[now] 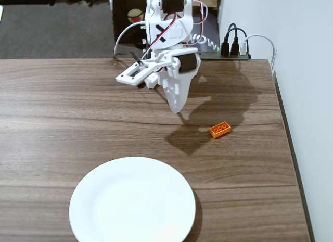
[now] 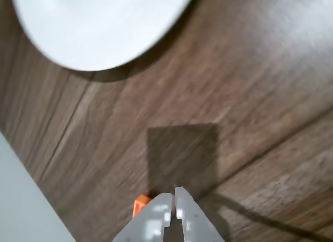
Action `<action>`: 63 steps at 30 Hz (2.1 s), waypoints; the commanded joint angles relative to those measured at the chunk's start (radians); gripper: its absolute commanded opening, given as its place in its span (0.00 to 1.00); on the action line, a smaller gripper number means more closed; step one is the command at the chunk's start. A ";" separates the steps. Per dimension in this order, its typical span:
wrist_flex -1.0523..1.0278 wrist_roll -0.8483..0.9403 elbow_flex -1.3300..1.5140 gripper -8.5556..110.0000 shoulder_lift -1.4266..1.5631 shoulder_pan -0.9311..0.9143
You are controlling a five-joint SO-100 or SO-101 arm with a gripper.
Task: Grasp a lego block and put it on the plate.
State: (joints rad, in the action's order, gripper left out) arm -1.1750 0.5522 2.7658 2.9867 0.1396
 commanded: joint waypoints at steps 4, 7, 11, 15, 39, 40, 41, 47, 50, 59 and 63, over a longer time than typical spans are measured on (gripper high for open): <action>-0.014 0.184 -0.103 0.08 -0.046 0.040; -0.029 0.265 -0.140 0.08 -0.078 0.063; -0.061 0.328 -0.173 0.08 -0.121 0.081; -0.087 0.325 -0.178 0.08 -0.137 0.095; -0.087 -0.466 -0.354 0.08 -0.360 0.275; -0.081 -0.485 -0.360 0.08 -0.370 0.278; -0.078 -0.503 -0.367 0.08 -0.379 0.285; -0.064 -0.589 -0.387 0.08 -0.433 0.347; -0.060 -0.589 -0.394 0.08 -0.459 0.388; -0.087 -0.666 -0.446 0.08 -0.541 0.426; -0.095 -0.666 -0.491 0.08 -0.594 0.434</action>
State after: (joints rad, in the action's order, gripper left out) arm -1.2579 -0.1135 2.3347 2.4160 0.5630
